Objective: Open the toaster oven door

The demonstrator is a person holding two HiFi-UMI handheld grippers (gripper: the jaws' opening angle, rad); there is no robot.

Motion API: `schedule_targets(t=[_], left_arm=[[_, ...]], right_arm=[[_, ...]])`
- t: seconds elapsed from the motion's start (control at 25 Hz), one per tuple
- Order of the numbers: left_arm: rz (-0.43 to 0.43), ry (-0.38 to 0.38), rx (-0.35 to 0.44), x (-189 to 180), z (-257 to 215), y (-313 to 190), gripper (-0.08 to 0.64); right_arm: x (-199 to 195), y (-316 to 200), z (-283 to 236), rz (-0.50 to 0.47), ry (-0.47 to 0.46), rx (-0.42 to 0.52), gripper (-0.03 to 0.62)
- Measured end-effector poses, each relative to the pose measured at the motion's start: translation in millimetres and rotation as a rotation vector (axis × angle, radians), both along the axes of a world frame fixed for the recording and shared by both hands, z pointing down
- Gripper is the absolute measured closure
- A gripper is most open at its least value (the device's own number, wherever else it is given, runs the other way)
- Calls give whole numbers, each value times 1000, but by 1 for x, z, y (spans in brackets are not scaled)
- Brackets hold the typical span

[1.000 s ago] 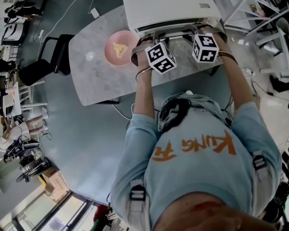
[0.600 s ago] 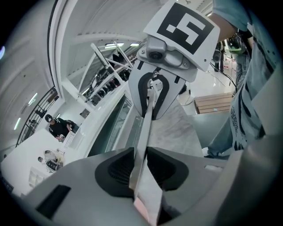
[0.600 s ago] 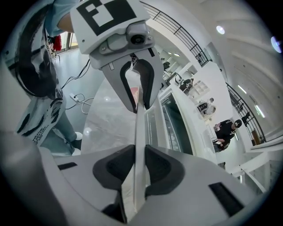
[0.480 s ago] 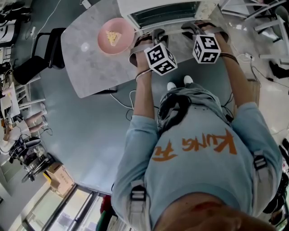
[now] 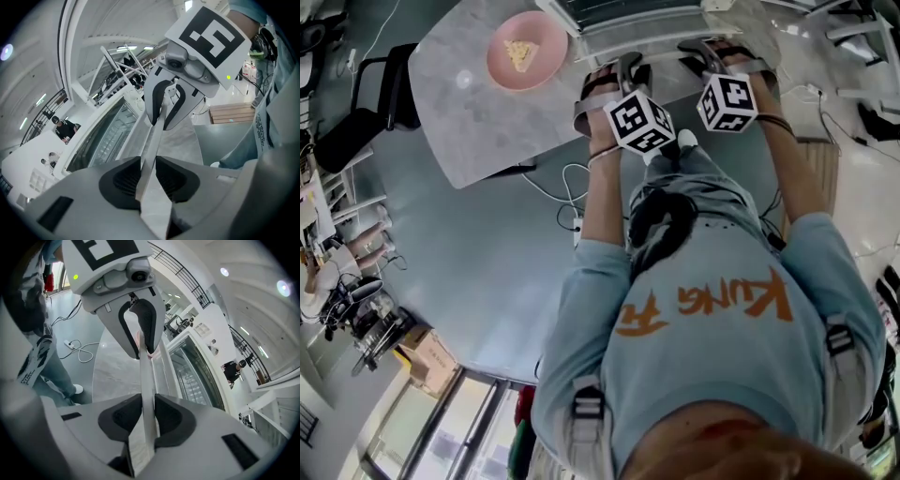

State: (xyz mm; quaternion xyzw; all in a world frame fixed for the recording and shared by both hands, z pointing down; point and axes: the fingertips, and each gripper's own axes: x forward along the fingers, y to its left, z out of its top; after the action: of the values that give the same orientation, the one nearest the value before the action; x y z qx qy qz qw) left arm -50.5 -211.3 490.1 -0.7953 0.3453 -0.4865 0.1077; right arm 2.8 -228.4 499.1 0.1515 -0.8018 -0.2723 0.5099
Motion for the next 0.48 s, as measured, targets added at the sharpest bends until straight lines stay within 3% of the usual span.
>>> schedule_targets(t=[0.2, 0.48], left_arm=[[-3, 31, -41, 4, 17, 17, 471], [-17, 32, -42, 6, 38, 27, 466]], right_arm=[[4, 16, 19, 12, 7, -18, 505], [6, 24, 38, 67, -26, 46, 500]])
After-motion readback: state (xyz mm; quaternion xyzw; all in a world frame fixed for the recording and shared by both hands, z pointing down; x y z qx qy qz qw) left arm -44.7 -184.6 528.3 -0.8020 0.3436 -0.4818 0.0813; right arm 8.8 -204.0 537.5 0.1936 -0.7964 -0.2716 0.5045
